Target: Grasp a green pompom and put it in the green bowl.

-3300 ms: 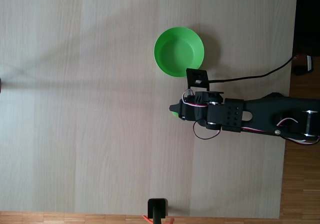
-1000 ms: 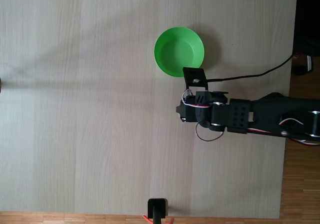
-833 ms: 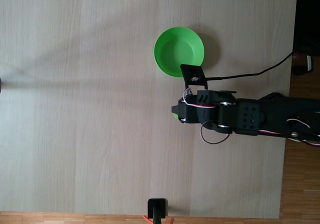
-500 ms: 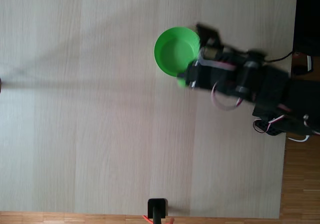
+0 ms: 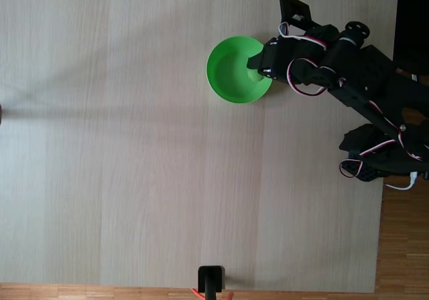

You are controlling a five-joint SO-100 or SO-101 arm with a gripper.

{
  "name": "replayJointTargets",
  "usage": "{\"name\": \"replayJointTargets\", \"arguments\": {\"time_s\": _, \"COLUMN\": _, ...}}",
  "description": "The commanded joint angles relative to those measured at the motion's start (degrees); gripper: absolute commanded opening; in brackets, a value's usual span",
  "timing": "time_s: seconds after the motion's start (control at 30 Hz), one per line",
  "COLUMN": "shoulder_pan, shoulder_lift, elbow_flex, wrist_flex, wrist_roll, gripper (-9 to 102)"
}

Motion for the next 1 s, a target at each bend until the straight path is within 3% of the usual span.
{"name": "replayJointTargets", "arguments": {"time_s": 0.0, "shoulder_pan": 0.26, "shoulder_lift": 0.35, "elbow_flex": -2.29, "wrist_flex": 0.26, "wrist_roll": -0.35, "gripper": 21}}
{"name": "replayJointTargets", "arguments": {"time_s": 0.17, "shoulder_pan": 0.26, "shoulder_lift": 0.35, "elbow_flex": -2.20, "wrist_flex": 0.35, "wrist_roll": -0.35, "gripper": 26}}
{"name": "replayJointTargets", "arguments": {"time_s": 0.43, "shoulder_pan": -5.01, "shoulder_lift": 5.36, "elbow_flex": 1.05, "wrist_flex": 0.26, "wrist_roll": 0.00, "gripper": 18}}
{"name": "replayJointTargets", "arguments": {"time_s": 0.73, "shoulder_pan": -19.42, "shoulder_lift": 25.49, "elbow_flex": 21.09, "wrist_flex": -1.58, "wrist_roll": 1.76, "gripper": -1}}
{"name": "replayJointTargets", "arguments": {"time_s": 0.97, "shoulder_pan": -25.84, "shoulder_lift": 39.99, "elbow_flex": 41.48, "wrist_flex": -12.66, "wrist_roll": 11.78, "gripper": 0}}
